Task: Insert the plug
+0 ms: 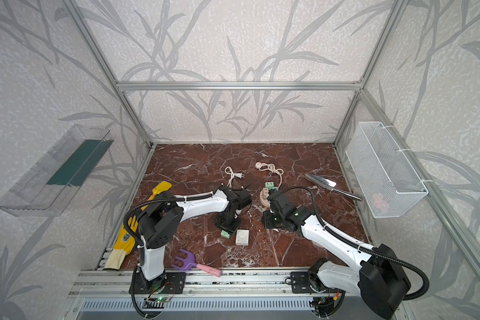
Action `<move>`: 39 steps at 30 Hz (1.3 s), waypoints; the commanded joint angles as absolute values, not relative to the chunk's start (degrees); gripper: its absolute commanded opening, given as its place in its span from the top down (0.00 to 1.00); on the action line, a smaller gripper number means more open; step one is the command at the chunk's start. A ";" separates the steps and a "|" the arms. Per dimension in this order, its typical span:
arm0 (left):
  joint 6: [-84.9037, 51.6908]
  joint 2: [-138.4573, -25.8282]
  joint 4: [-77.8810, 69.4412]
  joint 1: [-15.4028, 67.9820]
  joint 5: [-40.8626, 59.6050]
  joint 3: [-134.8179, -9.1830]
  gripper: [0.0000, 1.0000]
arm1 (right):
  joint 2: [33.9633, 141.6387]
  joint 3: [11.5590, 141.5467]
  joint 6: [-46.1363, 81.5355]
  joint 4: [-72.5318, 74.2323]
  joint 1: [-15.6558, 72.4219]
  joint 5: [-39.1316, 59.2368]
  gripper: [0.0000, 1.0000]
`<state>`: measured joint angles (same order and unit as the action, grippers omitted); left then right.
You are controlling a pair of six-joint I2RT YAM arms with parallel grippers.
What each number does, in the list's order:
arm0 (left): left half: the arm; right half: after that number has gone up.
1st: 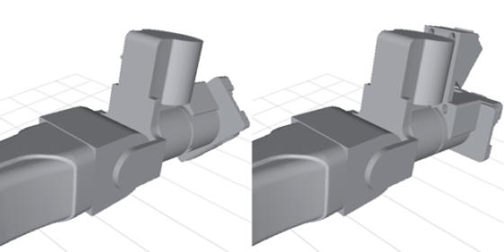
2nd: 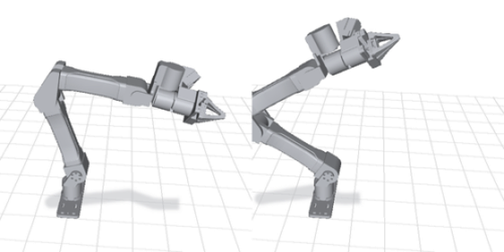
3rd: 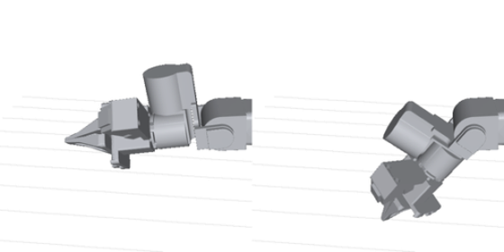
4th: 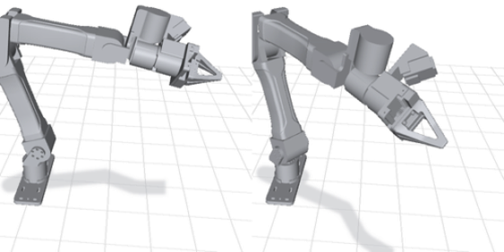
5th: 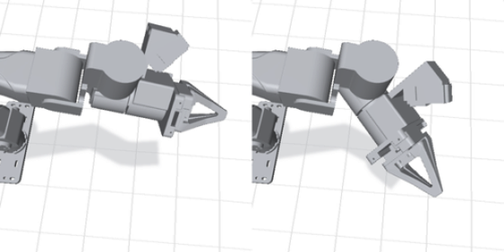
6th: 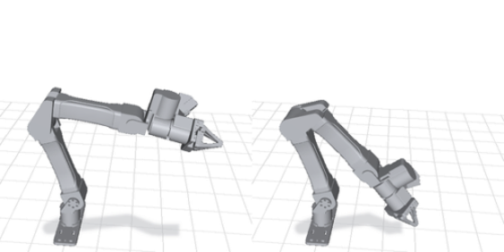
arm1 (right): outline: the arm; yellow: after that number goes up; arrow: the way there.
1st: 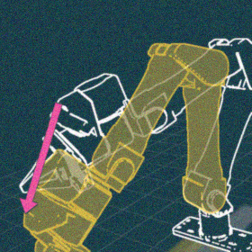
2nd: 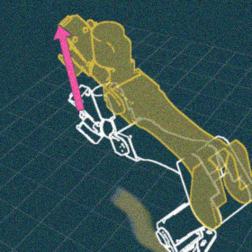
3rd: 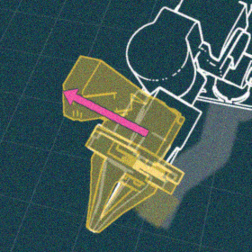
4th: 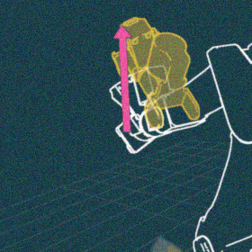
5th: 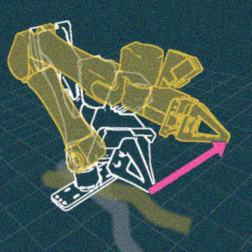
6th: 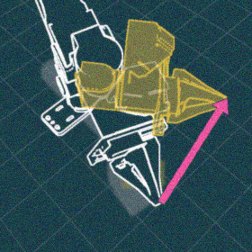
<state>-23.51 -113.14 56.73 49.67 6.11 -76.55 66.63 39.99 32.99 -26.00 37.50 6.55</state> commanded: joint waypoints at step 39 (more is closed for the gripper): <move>-25.03 -106.16 59.21 48.78 2.09 -78.73 1.00 | 63.93 42.28 33.46 -28.86 37.28 7.87 0.63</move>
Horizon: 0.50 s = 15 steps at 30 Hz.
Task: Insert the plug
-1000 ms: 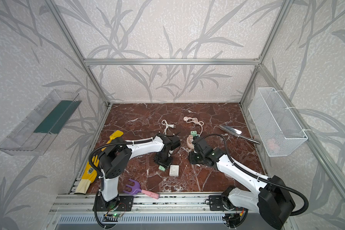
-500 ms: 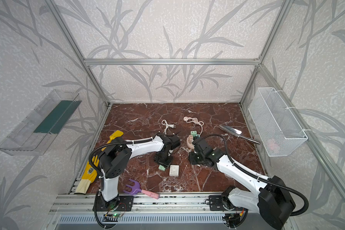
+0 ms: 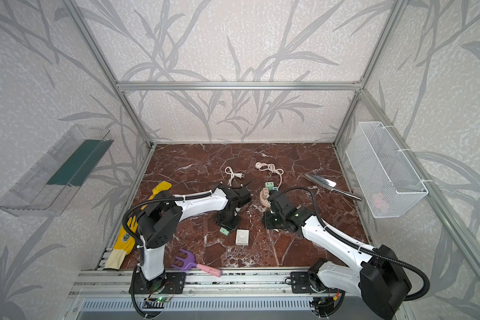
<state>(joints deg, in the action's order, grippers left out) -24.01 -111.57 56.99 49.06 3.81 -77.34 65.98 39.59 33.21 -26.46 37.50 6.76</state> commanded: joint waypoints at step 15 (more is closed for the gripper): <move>-52.15 -62.94 23.50 45.45 -8.74 -63.97 1.00 | 57.40 47.72 45.72 -18.52 37.93 18.83 0.64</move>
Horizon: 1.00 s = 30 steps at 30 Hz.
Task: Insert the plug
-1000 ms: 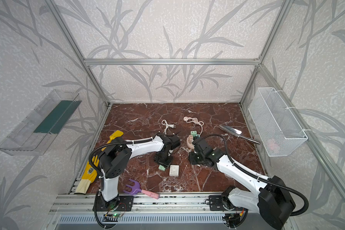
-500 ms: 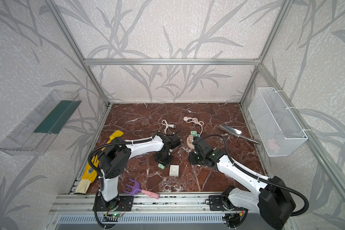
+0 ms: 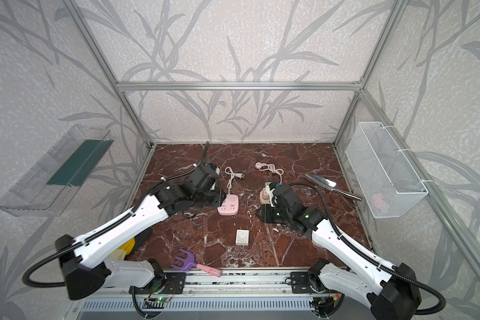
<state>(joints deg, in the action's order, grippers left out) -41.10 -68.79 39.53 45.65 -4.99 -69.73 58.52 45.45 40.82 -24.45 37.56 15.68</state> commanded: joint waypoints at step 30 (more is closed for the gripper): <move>-90.08 -61.12 -28.04 46.83 -13.58 -42.19 1.00 | 74.05 42.20 76.49 52.55 41.26 17.32 0.40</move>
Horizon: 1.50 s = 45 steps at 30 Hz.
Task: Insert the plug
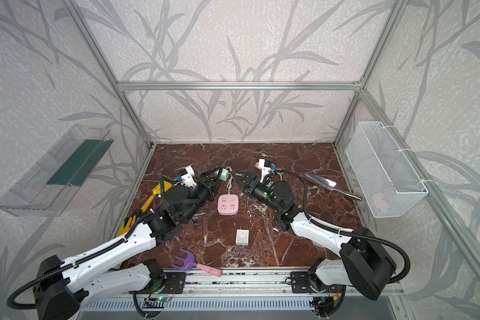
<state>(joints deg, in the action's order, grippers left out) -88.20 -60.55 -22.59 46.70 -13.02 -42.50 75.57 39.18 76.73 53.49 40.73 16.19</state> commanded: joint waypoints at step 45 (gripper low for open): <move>-80.29 -65.94 -40.32 48.23 -7.28 -40.46 1.00 | 79.52 47.19 84.70 49.02 39.86 20.13 0.57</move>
<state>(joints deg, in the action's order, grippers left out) -82.87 -66.35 -37.17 46.83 -11.99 -40.84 77.93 45.23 83.00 47.31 40.05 19.66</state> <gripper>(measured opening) 0.374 0.435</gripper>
